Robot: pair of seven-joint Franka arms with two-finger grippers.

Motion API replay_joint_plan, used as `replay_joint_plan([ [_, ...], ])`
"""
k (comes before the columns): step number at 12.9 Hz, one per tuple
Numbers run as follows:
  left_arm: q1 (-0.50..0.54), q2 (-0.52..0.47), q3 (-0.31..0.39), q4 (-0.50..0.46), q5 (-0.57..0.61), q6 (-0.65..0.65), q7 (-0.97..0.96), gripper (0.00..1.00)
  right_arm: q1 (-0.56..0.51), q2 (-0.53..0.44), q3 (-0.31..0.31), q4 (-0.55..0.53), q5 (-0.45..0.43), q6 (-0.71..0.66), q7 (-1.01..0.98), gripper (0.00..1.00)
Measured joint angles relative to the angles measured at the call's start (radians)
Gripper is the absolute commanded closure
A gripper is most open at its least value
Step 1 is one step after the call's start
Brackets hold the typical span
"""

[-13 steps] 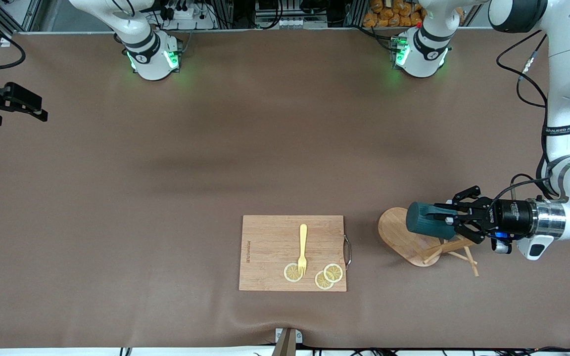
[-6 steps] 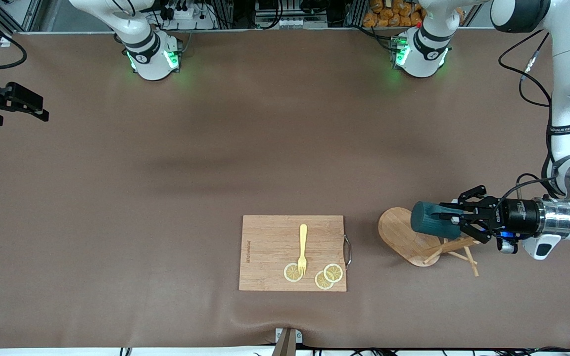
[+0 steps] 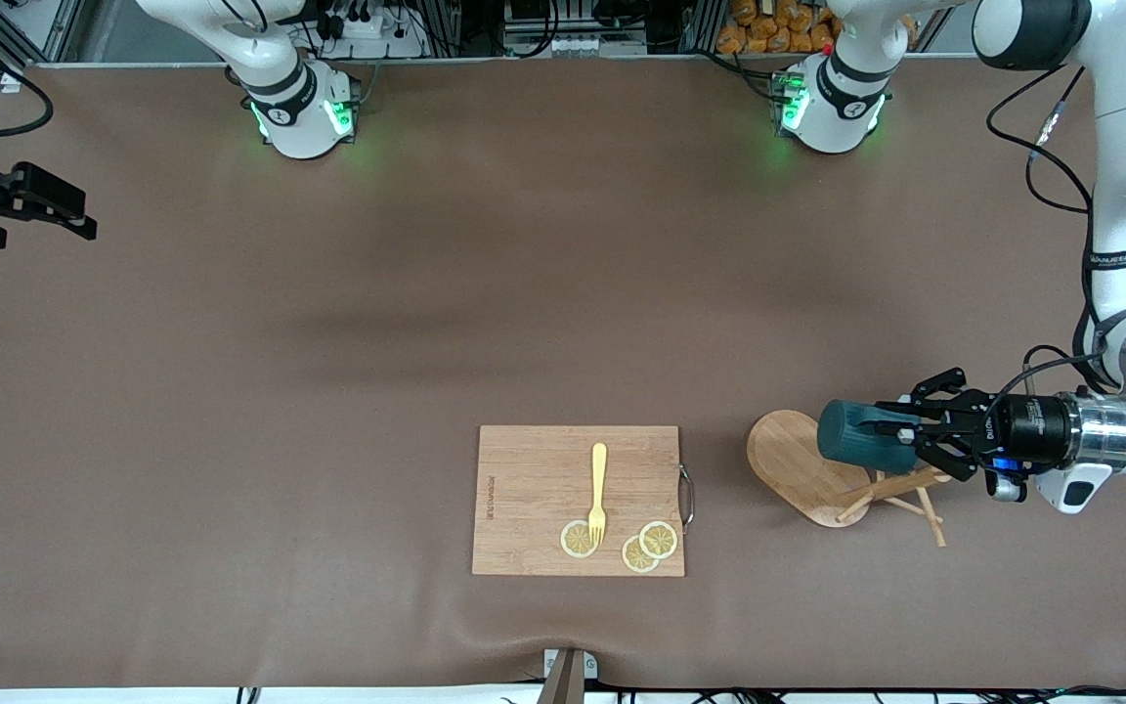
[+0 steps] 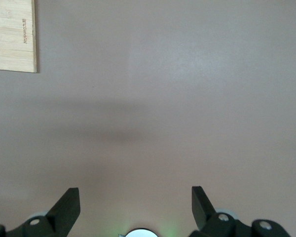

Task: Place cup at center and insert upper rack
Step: 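Slide the mug opening onto a mug tree peg with the left gripper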

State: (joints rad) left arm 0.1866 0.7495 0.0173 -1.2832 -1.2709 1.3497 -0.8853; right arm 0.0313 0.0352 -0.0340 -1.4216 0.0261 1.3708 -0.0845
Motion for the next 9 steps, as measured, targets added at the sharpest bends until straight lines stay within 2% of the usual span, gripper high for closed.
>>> replay_joint_plan([
  [9, 0.012, 0.012, -0.001, 0.002, -0.048, -0.011, 0.015, 1.0, 0.0, 0.0, -0.001, 0.001, 0.0, -0.001, 0.0, 0.0],
])
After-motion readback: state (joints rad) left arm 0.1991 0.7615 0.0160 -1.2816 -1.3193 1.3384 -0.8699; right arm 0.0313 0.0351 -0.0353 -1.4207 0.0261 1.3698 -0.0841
